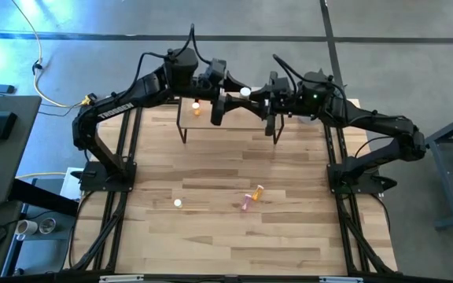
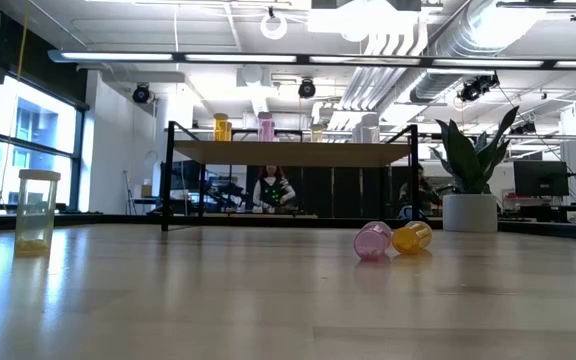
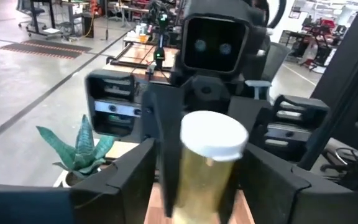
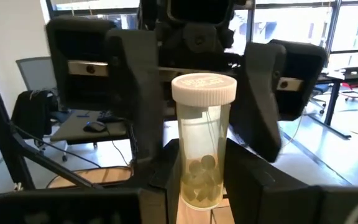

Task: Pick and place medicine bottles onto shelf by color
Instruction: Put the right yellow pill bottle on the shelf aligned with the other yellow pill bottle

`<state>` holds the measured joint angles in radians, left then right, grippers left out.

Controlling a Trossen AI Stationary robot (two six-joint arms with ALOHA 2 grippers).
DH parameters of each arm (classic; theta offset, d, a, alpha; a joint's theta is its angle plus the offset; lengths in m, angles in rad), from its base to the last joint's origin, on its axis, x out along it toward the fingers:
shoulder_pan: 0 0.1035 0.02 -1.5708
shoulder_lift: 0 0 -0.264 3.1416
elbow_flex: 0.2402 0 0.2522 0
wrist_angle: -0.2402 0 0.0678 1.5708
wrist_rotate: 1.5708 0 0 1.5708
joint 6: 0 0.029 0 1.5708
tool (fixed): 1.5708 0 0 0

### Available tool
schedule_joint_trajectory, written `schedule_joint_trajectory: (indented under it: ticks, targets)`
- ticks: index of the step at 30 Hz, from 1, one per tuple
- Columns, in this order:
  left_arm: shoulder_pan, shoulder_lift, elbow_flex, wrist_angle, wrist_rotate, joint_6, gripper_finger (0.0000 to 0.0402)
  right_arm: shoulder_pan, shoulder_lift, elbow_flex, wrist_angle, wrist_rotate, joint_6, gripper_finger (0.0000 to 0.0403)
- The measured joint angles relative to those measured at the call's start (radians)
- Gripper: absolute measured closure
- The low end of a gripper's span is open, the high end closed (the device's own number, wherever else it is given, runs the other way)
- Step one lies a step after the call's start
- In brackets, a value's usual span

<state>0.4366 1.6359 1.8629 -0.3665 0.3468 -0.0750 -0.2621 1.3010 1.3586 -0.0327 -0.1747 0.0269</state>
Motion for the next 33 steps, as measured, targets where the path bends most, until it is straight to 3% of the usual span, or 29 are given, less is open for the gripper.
schedule_joint_trajectory:
  ticks: [12,24,33]
  targets:
    - [0.001,0.000,0.000,0.001,-0.018,0.030,0.0261,0.003,0.000,0.000,0.013,0.012,0.002,0.0316]
    - [0.001,0.000,0.000,0.000,-0.019,0.062,0.0273,0.003,0.000,0.000,0.009,0.043,0.000,0.0315]
    - [0.002,0.001,-0.002,-0.031,-0.041,0.087,0.0274,0.001,-0.001,0.002,-0.055,0.074,-0.009,0.0264]
